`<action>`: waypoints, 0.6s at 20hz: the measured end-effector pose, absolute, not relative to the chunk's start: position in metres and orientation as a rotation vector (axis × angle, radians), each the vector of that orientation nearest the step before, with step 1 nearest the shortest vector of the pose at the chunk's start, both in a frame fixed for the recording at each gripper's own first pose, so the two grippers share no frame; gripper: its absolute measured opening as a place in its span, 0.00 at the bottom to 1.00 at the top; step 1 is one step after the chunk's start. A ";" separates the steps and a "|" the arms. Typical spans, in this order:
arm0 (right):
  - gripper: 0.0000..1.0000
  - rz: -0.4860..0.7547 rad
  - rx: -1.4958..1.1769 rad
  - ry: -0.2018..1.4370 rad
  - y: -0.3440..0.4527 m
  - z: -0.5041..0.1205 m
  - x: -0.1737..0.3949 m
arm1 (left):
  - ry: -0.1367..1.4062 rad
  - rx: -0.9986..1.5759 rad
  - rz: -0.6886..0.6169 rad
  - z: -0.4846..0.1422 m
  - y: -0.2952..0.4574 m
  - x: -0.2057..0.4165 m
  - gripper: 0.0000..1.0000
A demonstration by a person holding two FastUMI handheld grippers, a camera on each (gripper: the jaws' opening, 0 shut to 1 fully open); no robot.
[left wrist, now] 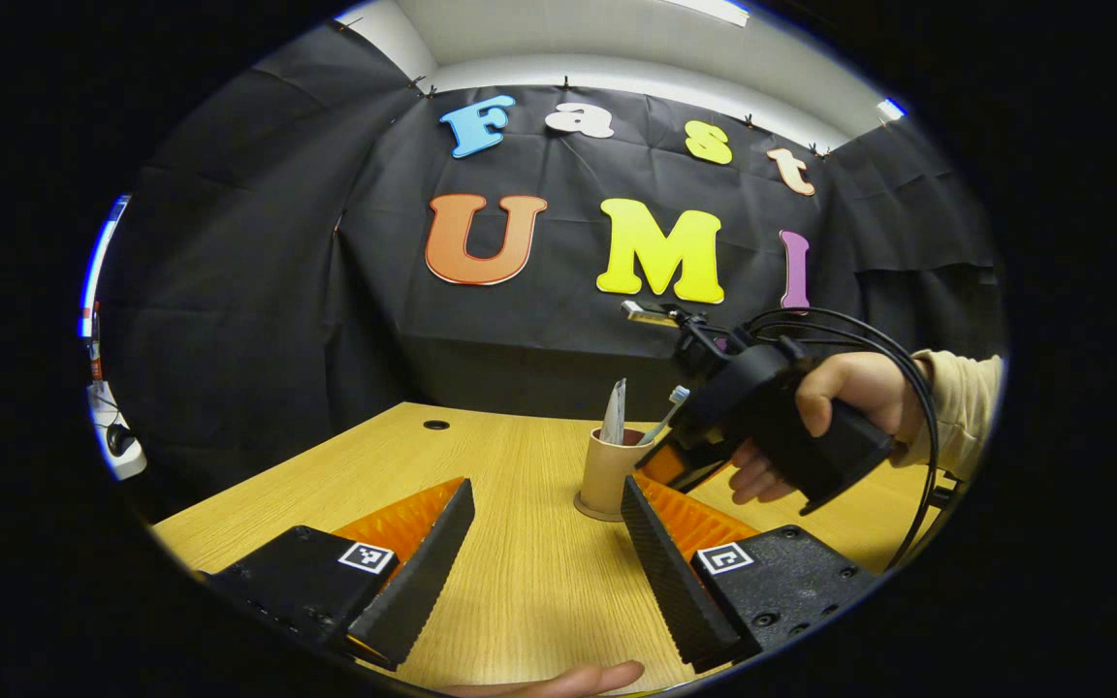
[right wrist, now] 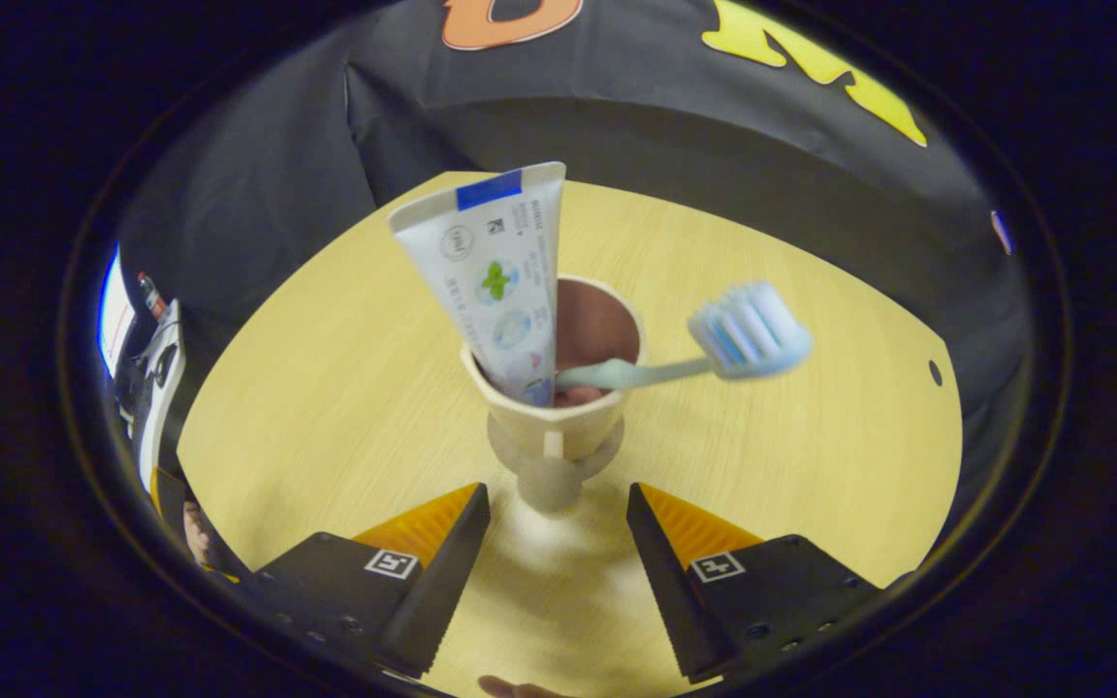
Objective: Put the toothbrush and toothpaste on the desktop into the cup, then pick up the cup and place it on the coaster on the desktop.
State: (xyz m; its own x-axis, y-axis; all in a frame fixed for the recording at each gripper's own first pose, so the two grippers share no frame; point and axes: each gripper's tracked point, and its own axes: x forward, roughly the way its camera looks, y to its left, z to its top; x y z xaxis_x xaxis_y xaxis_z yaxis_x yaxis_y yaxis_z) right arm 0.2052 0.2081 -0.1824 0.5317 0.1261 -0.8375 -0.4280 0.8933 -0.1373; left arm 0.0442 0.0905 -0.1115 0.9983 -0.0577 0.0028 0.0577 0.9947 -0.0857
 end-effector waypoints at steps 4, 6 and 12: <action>0.89 0.352 -0.326 0.832 0.182 -0.157 0.168 | -0.010 -0.043 -0.034 -0.101 0.077 0.024 0.98; 0.92 0.348 -0.294 0.714 0.164 -0.128 0.151 | -0.017 -0.031 -0.025 -0.094 0.064 0.015 0.97; 0.98 0.252 -0.222 0.411 0.091 -0.063 0.080 | -0.066 -0.033 -0.046 -0.064 0.021 -0.011 0.97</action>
State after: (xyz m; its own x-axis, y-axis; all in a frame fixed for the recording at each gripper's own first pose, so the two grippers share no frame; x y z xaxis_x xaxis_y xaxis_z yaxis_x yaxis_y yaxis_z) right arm 0.0797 0.0907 -0.0628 0.8866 0.1962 -0.4189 -0.2853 0.9448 -0.1611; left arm -0.0115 0.0211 -0.0645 0.9968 -0.0451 0.0663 0.0472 0.9984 -0.0312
